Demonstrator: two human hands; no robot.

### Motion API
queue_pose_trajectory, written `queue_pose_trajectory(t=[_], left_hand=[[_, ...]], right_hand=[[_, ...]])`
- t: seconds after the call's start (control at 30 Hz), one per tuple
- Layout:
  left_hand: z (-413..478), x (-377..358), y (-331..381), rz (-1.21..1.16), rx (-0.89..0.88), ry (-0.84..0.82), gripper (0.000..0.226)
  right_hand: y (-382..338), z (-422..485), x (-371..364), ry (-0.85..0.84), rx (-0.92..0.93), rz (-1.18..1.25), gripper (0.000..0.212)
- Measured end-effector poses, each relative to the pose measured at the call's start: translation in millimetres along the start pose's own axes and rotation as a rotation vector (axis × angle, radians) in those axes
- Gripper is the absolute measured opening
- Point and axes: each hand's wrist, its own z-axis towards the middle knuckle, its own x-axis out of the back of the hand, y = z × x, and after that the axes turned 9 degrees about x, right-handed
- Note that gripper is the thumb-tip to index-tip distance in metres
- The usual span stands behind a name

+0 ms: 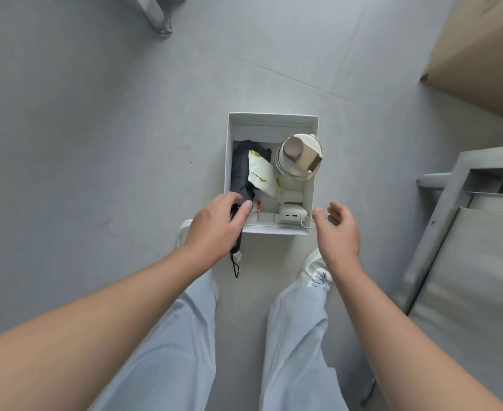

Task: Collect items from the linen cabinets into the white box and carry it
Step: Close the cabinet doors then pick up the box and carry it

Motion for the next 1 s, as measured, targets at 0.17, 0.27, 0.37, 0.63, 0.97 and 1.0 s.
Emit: queue_pose_trajectory(t=[0.17,0.27,0.37,0.63,0.97,1.0], left_hand=[[45,-38,-32,-0.116,0.081,0.114,0.049],[73,-44,-42,-0.192,0.143,0.157,0.054],[100,-51,-47,-0.269,0.233,0.113,0.052],[126,-75,-51,-0.307,0.306,0.162,0.034],[121,-76,-68,-0.331,0.226,0.137,0.032],[121,-77,-69,-0.348,0.223,0.135,0.033]], right_hand=[[38,49,-32,-0.009,-0.034,0.006,0.053],[45,78,-45,-0.034,-0.023,0.007,0.053],[49,103,-53,-0.038,-0.020,0.031,0.049],[67,118,-65,-0.012,0.025,0.067,0.030],[76,105,-67,0.012,0.184,0.034,0.028],[76,103,-67,0.024,0.195,0.045,0.030]])
